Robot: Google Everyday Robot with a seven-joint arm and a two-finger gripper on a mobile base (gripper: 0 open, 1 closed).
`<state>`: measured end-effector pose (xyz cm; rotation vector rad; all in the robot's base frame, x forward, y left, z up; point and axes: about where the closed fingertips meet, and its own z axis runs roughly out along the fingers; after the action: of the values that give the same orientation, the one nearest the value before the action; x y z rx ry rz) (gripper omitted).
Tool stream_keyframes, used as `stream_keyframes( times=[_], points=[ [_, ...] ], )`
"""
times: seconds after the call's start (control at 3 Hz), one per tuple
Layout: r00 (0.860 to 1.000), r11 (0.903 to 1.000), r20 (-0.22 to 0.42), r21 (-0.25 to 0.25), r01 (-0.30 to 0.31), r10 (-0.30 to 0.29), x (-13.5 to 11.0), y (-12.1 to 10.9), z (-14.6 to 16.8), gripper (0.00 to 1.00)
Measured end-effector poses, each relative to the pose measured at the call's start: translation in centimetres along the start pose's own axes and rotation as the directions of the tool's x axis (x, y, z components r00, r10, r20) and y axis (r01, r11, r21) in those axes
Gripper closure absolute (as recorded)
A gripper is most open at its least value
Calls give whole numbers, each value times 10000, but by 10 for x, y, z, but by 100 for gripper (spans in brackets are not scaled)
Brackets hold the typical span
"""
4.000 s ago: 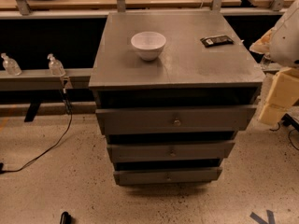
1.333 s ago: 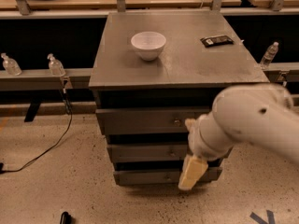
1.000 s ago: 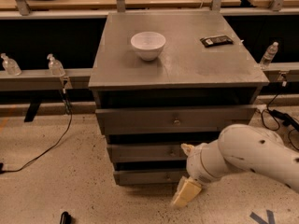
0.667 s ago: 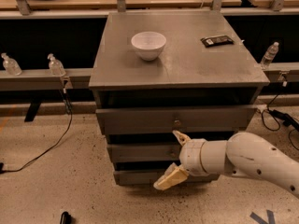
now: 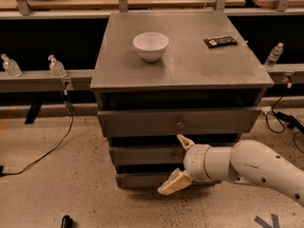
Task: Open middle drawer
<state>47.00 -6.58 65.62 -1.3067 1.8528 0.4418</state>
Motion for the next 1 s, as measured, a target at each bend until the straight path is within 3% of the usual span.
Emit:
stream_keyframes(
  times=[0.33, 0.67, 1.0],
  points=[
    [10000, 9944, 18, 1059, 47, -49, 27, -34, -6, 0],
    [9996, 9851, 7, 1699, -265, 267, 78, -73, -4, 0],
    [9980, 9850, -40, 1609, -617, 632, 109, -84, 1, 0]
  ],
)
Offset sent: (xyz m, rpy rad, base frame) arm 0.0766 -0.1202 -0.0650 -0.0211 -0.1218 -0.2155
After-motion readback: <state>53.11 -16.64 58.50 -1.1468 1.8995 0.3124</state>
